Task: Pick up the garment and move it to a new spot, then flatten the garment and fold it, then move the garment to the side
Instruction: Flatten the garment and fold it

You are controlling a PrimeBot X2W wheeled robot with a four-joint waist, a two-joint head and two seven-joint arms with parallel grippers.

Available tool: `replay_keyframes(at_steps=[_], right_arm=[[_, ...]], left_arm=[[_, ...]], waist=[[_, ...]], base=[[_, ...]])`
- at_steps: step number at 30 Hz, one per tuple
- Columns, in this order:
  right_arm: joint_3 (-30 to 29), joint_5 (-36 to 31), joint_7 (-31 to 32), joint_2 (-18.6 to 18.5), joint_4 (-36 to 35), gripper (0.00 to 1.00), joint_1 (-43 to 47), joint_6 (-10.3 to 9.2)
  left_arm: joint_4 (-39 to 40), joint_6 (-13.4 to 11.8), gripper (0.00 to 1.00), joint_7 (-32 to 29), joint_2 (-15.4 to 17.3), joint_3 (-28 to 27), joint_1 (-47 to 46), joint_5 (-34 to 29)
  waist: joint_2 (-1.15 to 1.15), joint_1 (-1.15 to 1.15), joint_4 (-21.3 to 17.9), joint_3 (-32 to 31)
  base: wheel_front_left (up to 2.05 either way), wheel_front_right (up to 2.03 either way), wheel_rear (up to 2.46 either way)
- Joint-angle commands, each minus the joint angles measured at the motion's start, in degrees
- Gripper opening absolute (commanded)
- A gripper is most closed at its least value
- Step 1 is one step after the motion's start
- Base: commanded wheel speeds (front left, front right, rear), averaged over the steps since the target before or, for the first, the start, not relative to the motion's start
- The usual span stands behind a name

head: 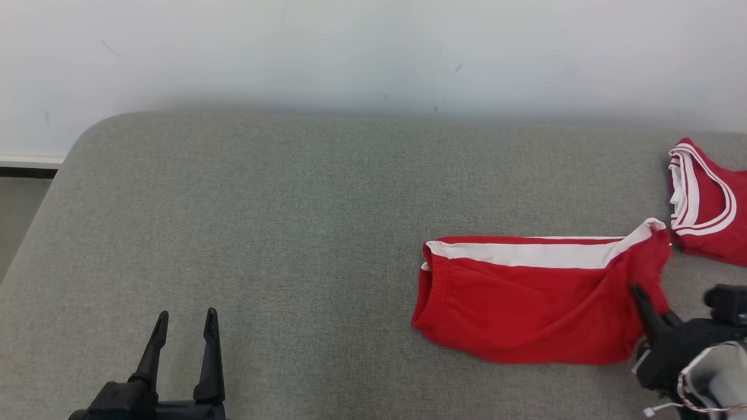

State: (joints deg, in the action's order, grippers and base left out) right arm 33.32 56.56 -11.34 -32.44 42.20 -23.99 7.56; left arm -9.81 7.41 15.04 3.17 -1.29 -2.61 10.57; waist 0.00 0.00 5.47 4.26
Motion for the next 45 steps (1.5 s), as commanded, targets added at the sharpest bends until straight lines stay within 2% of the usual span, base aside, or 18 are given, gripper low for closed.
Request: replay_keyframes(at_steps=[1,11,18,25,30,31,32,41,42,45], right_arm=[[0.1,-0.8,-0.4,0.6,-0.9,0.0,0.7,-0.18],[0.5,-9.5,3.0,6.3,-15.5,0.0,3.5,-0.18],[-2.8,-14.9,8.4,11.2,-24.6,0.0,7.2,-0.18],[-6.9,-21.1,14.0,17.1,-29.5,0.0,11.1,-0.18],[-8.5,-23.5,14.4,20.3,-29.6,0.0,12.2,-0.18],[-8.8,-23.8,14.2,20.6,-29.5,0.95,12.3,-0.18],[-9.2,-24.0,13.8,20.8,-29.5,1.0,12.2,-0.18],[-15.8,-25.3,8.0,20.3,-30.6,1.0,12.5,-0.18],[-18.2,-25.8,6.3,19.9,-30.3,1.0,12.7,-0.18],[-20.5,-27.0,4.3,19.2,-30.0,1.0,12.7,-0.18]], left_arm=[[0.1,0.1,1.0,0.2,0.0,-0.1,0.4,-0.2],[0.2,0.1,1.0,0.2,-0.1,0.0,0.8,0.0],[0.4,0.0,1.0,0.2,0.0,0.5,0.3,0.4],[0.0,0.0,1.0,0.2,-0.2,1.2,-0.6,0.8],[-0.4,0.0,1.0,0.2,-0.2,1.7,-1.2,1.1],[-0.4,0.0,1.0,0.2,-0.2,1.7,-1.1,1.1],[-0.5,0.0,1.0,0.2,-0.3,1.7,-1.2,1.1],[-0.3,0.0,1.0,0.2,-0.3,0.9,-0.8,0.9],[-0.1,0.0,1.0,0.2,-0.3,0.7,-0.6,0.6],[0.2,0.0,1.0,0.2,-0.2,0.5,-0.4,0.4]], waist=[[0.0,0.0,0.1,-0.2],[0.0,0.0,0.5,-0.9],[0.0,0.0,1.6,-0.4],[0.0,0.0,2.9,0.6],[0.0,0.0,3.2,0.9],[0.0,0.0,3.2,0.9],[0.0,0.0,3.2,0.9],[0.0,0.0,2.3,0.5],[0.0,0.0,2.1,0.4],[0.0,0.0,1.9,0.2]], base=[[0.0,0.0,0.0],[0.0,0.0,0.0],[0.0,0.0,0.0],[0.0,0.0,0.0],[0.0,0.0,0.0],[0.0,0.0,0.0],[0.0,0.0,0.0],[0.0,0.0,0.0],[0.0,0.0,0.0],[0.0,0.0,0.0]])
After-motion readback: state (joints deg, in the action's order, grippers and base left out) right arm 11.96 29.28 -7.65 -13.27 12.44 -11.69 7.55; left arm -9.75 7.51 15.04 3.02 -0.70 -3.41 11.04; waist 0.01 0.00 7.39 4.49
